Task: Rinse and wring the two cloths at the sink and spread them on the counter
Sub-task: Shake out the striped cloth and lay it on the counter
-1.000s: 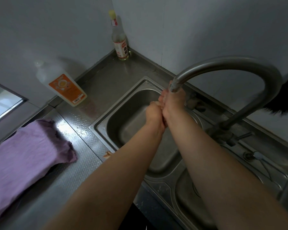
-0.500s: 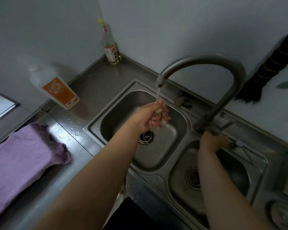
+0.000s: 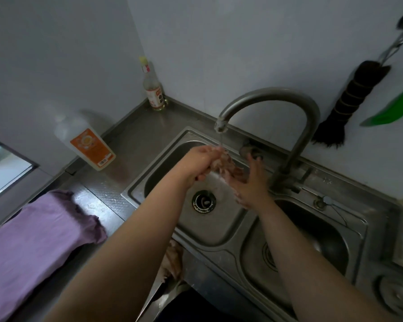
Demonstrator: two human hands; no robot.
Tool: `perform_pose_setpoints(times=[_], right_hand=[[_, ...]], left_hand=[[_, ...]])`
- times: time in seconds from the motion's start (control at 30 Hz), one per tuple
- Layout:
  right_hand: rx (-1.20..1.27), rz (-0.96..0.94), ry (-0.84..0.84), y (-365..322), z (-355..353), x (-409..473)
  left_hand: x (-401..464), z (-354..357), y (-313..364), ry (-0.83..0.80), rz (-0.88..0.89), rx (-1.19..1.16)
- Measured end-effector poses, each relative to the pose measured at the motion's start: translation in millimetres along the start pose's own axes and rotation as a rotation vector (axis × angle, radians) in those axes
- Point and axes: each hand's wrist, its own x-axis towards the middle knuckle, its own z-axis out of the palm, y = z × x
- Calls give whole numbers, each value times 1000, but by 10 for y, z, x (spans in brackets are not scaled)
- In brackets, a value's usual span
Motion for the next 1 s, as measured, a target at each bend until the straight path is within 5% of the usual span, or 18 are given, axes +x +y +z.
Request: perform_pose_setpoints(times=[0.23, 0.37, 0.5, 0.57, 0.7, 0.8, 0.87, 1.0], right_hand=[[291, -28, -237, -293, 183, -157], [382, 96, -233, -350, 83, -181], [11, 161, -275, -319, -30, -160], [25, 248, -311, -351, -74, -148], [626, 523, -386, -549, -76, -93], [887, 487, -455, -904, -25, -115], [810, 380, -557, -1017, 96, -114], [205, 113, -757, -1126, 186, -233]], left_hand=[[-204, -379, 250, -330, -191, -649], [-166, -770, 81, -286, -249, -901], [-130, -961, -239, -189, -318, -991], [-129, -917, -373, -162, -360, -961], [-130, -687, -655, -196, -436, -863], [-177, -468, -809, -322, -425, -936], [-212, -352, -856, -398, -430, -996], [-247, -335, -682, -439, -400, -1052]])
